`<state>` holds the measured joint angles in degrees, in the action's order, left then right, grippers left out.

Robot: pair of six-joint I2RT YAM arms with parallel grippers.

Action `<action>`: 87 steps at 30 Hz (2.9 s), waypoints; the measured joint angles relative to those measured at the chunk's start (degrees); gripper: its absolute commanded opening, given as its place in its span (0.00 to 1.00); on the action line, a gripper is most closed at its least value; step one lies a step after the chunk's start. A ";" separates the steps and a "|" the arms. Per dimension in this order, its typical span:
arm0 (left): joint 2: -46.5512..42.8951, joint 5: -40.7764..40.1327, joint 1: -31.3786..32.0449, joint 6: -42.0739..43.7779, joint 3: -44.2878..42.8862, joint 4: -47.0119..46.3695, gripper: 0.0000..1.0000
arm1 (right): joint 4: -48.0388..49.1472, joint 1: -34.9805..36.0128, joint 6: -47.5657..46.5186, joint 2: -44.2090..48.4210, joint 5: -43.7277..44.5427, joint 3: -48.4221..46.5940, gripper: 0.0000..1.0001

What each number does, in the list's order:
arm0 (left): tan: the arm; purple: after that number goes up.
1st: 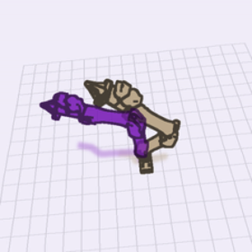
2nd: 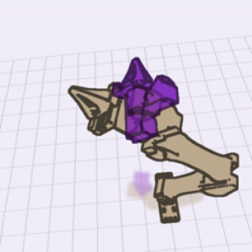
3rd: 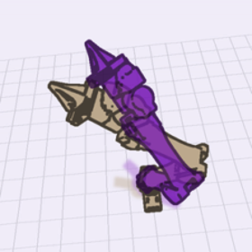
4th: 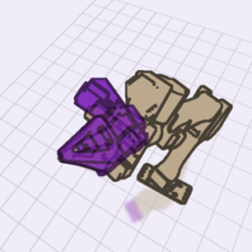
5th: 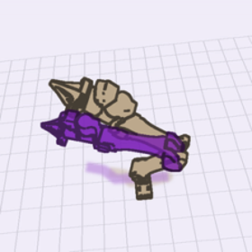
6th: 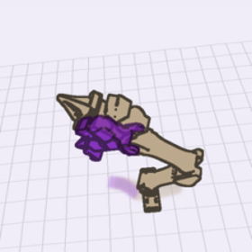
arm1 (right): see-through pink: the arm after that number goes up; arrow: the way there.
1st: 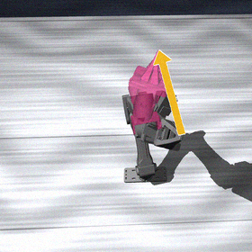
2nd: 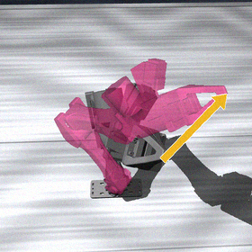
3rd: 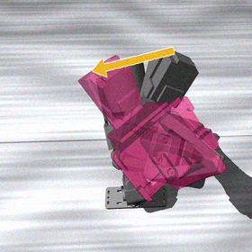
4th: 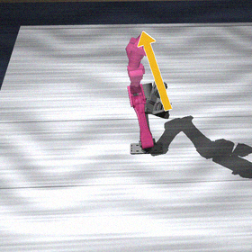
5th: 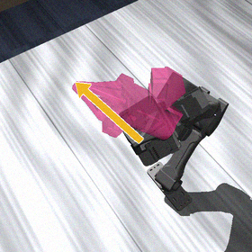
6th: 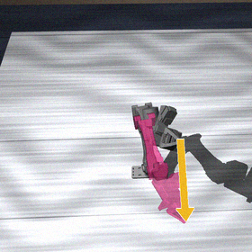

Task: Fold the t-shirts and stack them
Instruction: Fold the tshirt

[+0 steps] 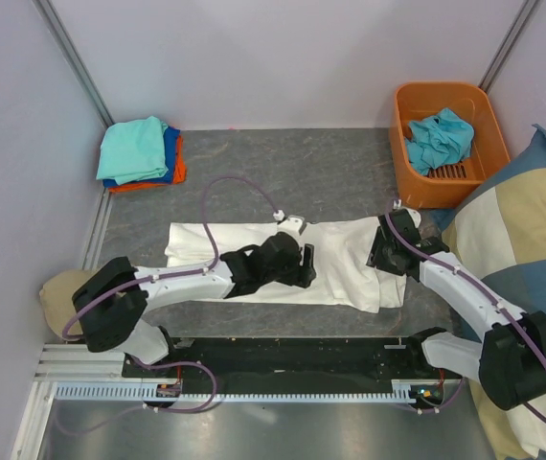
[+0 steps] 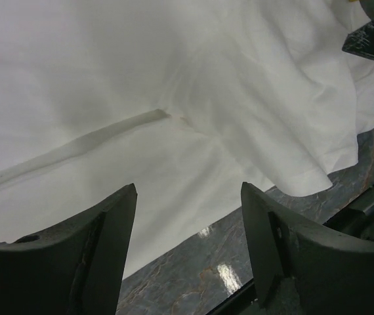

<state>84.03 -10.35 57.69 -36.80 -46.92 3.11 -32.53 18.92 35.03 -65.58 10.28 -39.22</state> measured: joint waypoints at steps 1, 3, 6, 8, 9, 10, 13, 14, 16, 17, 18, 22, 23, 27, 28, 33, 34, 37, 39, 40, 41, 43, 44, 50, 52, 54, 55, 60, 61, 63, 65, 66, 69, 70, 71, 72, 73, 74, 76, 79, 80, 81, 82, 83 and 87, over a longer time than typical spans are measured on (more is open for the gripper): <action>1.62 -0.22 1.22 0.63 -1.25 -0.39 0.71 | 0.02 0.00 0.13 -0.22 0.24 0.20 0.51; 4.20 -0.55 3.28 1.60 -3.37 -1.05 0.71 | 0.07 0.00 0.22 -0.61 0.66 0.44 0.51; 7.21 -0.66 4.98 2.14 -5.57 -1.97 0.70 | 0.42 0.11 0.33 -1.01 0.98 0.57 0.51; 8.98 -0.66 5.55 2.19 -6.56 -2.40 0.69 | 0.61 0.11 0.35 -1.01 1.16 0.61 0.51; 9.84 -0.66 5.84 2.19 -6.95 -2.54 0.68 | 0.70 0.11 0.35 -1.03 1.22 0.66 0.51; 10.45 -0.63 5.92 2.19 -7.15 -2.71 0.68 | 0.90 0.11 0.35 -1.03 1.22 0.74 0.51; 11.91 -0.52 6.29 2.16 -7.39 -2.97 0.66 | 1.75 0.11 0.35 -1.55 1.20 1.29 0.51; 12.35 -0.46 6.45 2.14 -7.52 -3.02 0.66 | 2.01 0.11 0.35 -1.97 1.18 1.42 0.50; 13.20 -0.24 6.88 2.14 -7.74 -3.10 0.66 | 3.06 0.11 0.50 -3.41 0.96 2.05 0.50; 13.46 -0.15 7.10 2.14 -7.78 -3.13 0.66 | 3.50 0.11 0.61 -4.20 0.79 2.36 0.50; 13.64 -0.09 7.32 2.14 -7.80 -3.21 0.66 | 3.78 0.11 0.76 -4.81 0.59 2.60 0.50; 13.88 0.02 8.00 2.14 -7.82 -3.30 0.64 | 5.14 0.11 1.14 -6.84 0.09 3.26 0.50; 13.88 0.04 8.09 2.14 -7.89 -3.32 0.64 | 5.46 0.11 1.20 -6.95 0.07 3.26 0.50; 14.05 0.24 8.52 2.12 -8.00 -3.30 0.64 | 6.62 0.11 1.25 -7.52 0.02 3.23 0.50; 14.45 0.31 8.61 2.12 -8.31 -3.30 0.64 | 6.84 0.11 1.25 -7.80 -0.04 3.26 0.50; 17.99 0.55 8.72 2.14 -10.82 -3.78 0.63 | 7.69 0.11 1.40 -8.87 -0.55 3.26 0.50; 19.10 0.59 8.72 2.14 -11.65 -3.82 0.63 | 7.87 0.11 1.44 -8.90 -0.70 3.26 0.50; 21.84 0.81 8.72 2.19 -13.66 -4.04 0.63 | 8.17 0.11 1.46 -8.90 -0.96 3.37 0.50; 23.63 1.09 8.72 2.43 -15.37 -4.07 0.62 | 8.37 0.11 1.49 -8.87 -1.05 3.61 0.50; 24.35 1.22 8.72 2.64 -16.13 -4.11 0.62 | 8.44 0.11 1.53 -8.87 -1.14 3.69 0.50; 24.85 1.27 8.72 2.84 -16.63 -4.11 0.62 | 8.55 0.11 1.60 -8.83 -1.16 3.74 0.50; 25.62 1.33 8.72 3.30 -17.75 -4.09 0.62 | 8.57 0.11 1.66 -8.83 -1.18 3.74 0.50; 25.90 1.33 8.72 3.45 -18.10 -4.09 0.61 | 8.59 0.11 1.66 -8.83 -1.16 3.78 0.50; 26.77 1.40 8.72 4.07 -19.80 -3.32 0.57 | 9.07 0.11 1.70 -8.26 -1.18 4.35 0.50; 26.77 1.36 8.72 4.39 -20.13 -3.13 0.47 | 9.27 0.11 1.75 -8.20 -1.18 4.48 0.51; 26.77 1.14 8.72 4.76 -20.59 -2.21 0.23 | 9.33 0.11 1.79 -8.20 -1.16 4.50 0.50; 26.75 0.81 8.72 5.46 -20.90 -1.49 0.17 | 9.38 0.11 1.84 -8.20 -1.16 4.50 0.51; 26.43 -1.22 8.72 6.67 -22.18 1.68 0.02 | 9.55 0.11 1.90 -8.20 -1.18 4.59 0.51; 26.34 -1.62 8.72 6.80 -22.49 2.29 0.02 | 9.57 0.11 1.92 -8.20 -1.18 4.61 0.51; 26.16 -2.19 8.72 7.06 -23.04 3.37 0.02 | 9.62 0.11 2.05 -8.20 -1.18 4.61 0.51; 25.79 -2.97 8.72 7.43 -23.74 4.83 0.02 | 9.66 0.11 2.14 -8.20 -1.18 4.63 0.51; 25.59 -3.15 8.72 7.58 -24.11 5.42 0.03 | 9.68 0.11 2.16 -8.20 -1.18 4.66 0.51; 24.59 -3.37 8.72 8.02 -25.38 7.67 0.04 | 9.79 0.11 2.25 -8.20 -1.18 4.70 0.51; 24.22 -3.39 8.72 8.17 -25.88 8.31 0.04 | 9.81 0.11 2.27 -8.20 -1.18 4.72 0.51; 23.98 -3.37 8.72 8.24 -26.47 9.01 0.05 | 9.84 0.11 2.27 -8.20 -1.18 4.74 0.51; 23.80 -3.34 8.72 8.33 -27.02 9.42 0.05 | 9.88 0.11 2.27 -8.20 -1.18 4.76 0.51; 23.67 -3.28 8.72 8.39 -27.56 9.92 0.05 | 9.99 0.11 2.27 -8.20 -1.18 4.81 0.51; 23.50 -3.23 8.72 8.41 -27.87 10.36 0.06 | 10.08 0.11 2.27 -8.20 -1.18 4.85 0.51; 23.15 -3.06 8.72 8.44 -28.17 11.37 0.07 | 10.27 0.11 2.27 -8.20 -1.18 4.92 0.52; 23.02 -2.91 8.72 8.41 -28.20 12.79 0.09 | 10.47 0.11 2.27 -8.20 -1.18 4.96 0.51; 23.02 -2.82 8.72 8.41 -28.20 13.55 0.10 | 10.56 0.11 2.27 -8.20 -1.18 4.96 0.51; 23.02 -2.73 8.72 8.41 -28.20 14.34 0.11 | 10.69 0.11 2.27 -8.20 -1.18 5.01 0.51; 23.02 -2.62 8.72 8.41 -28.20 15.02 0.15 | 10.73 0.11 2.27 -8.20 -1.18 5.03 0.51; 23.02 -2.58 8.72 8.39 -28.20 15.67 0.18 | 10.75 0.11 2.27 -8.20 -1.18 5.03 0.51; 22.47 -2.64 8.74 8.22 -27.63 18.23 0.92 | 10.75 0.11 2.27 -8.20 -1.18 5.03 0.52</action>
<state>106.50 -12.99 66.43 -28.58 -74.54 21.34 -21.78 19.03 37.30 -73.78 9.10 -34.20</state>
